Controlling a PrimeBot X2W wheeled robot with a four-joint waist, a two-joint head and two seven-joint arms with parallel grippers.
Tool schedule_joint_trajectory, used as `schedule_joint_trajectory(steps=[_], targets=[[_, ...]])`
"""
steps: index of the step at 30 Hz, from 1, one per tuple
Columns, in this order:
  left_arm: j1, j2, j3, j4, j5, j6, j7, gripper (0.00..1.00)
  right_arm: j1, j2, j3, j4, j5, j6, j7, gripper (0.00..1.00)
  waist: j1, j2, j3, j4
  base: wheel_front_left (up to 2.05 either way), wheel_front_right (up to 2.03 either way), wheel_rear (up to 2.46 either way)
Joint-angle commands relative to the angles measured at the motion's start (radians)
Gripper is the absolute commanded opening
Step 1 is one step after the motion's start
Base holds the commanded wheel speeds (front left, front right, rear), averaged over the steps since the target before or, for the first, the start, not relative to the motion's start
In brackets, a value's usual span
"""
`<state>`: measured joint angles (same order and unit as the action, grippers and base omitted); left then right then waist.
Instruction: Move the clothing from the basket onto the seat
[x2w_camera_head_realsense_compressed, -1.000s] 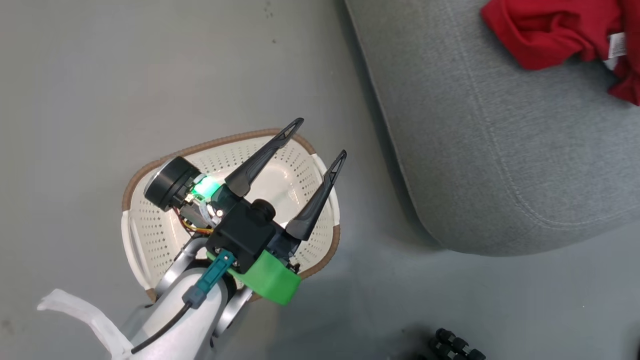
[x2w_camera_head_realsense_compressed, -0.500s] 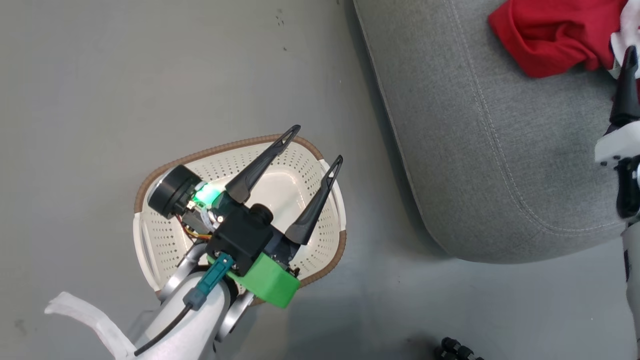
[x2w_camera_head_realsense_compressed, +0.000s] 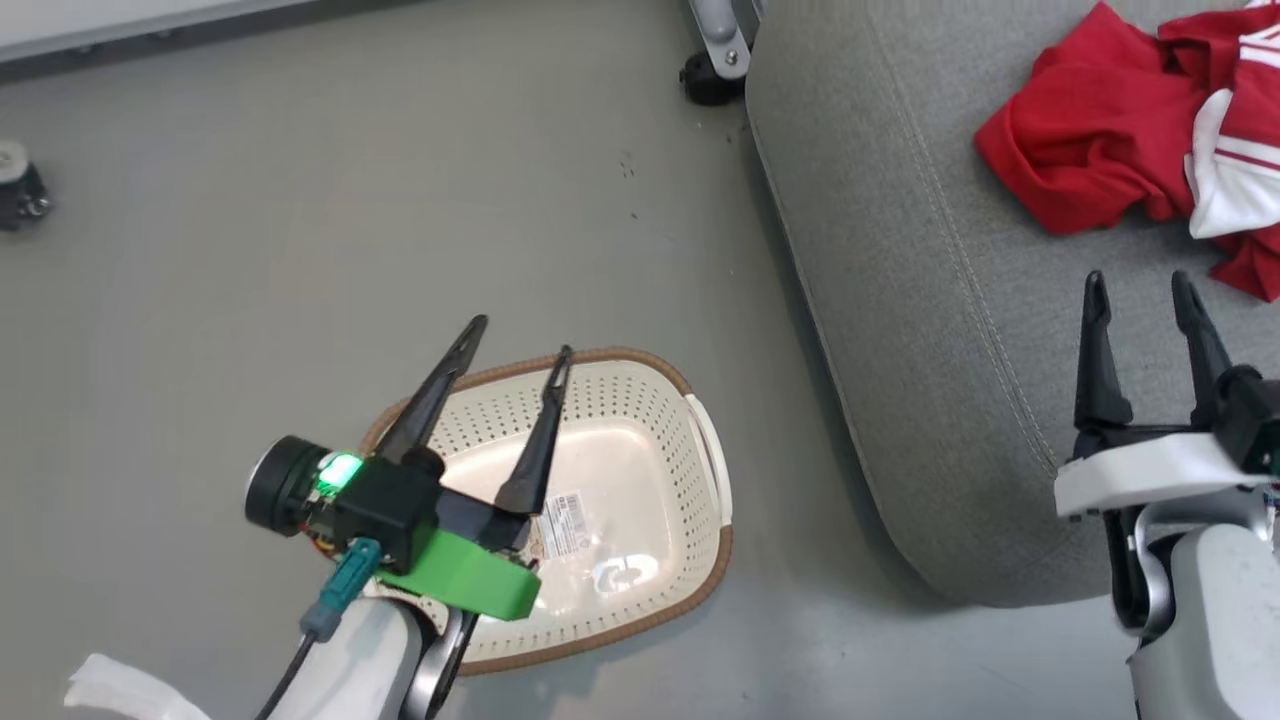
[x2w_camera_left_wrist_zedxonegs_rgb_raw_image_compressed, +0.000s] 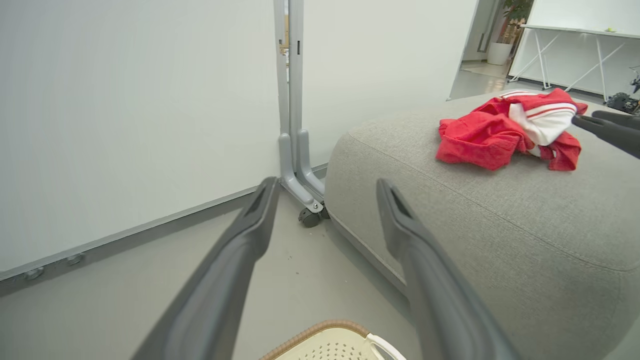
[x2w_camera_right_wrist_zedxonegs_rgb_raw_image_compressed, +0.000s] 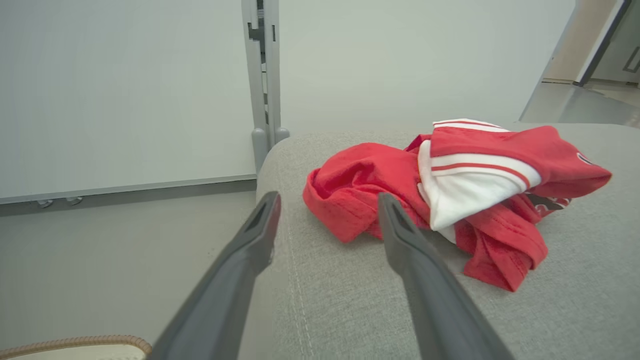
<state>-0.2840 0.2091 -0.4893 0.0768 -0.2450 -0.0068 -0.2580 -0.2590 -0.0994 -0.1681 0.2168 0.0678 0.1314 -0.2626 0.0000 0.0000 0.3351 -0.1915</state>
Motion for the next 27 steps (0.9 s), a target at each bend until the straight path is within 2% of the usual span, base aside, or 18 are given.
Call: schedule_joint_trajectory(steps=[1, 11, 19, 27], targets=[[0.023, -0.002, 0.022, 0.01, -0.01, 0.015, -0.007, 1.0, 0.041, 0.007, 0.002, -0.029, -0.009, -0.001, -0.003, 1.0, 0.0, 0.0, -0.081, 0.063, 0.0, 0.0, 0.0], [0.138, -0.036, 0.215, 0.015, -0.034, 0.063, -0.007, 1.0, 0.204, 0.041, 0.075, -0.178, -0.033, -0.001, 0.039, 1.0, 0.0, 0.0, -0.174, 0.139, 0.0, 0.0, 0.0], [0.233, -0.056, 0.353, 0.055, -0.02, 0.043, -0.008, 1.0, 0.29, 0.047, 0.091, -0.238, -0.033, -0.001, 0.09, 1.0, 0.0, 0.0, -0.232, 0.176, 0.0, 0.0, 0.0], [0.303, -0.072, 0.4, 0.071, 0.029, 0.012, -0.008, 1.0, 0.37, 0.048, 0.104, -0.28, -0.014, -0.001, 0.131, 1.0, 0.0, 0.0, -0.288, 0.181, 0.0, 0.0, 0.0]])
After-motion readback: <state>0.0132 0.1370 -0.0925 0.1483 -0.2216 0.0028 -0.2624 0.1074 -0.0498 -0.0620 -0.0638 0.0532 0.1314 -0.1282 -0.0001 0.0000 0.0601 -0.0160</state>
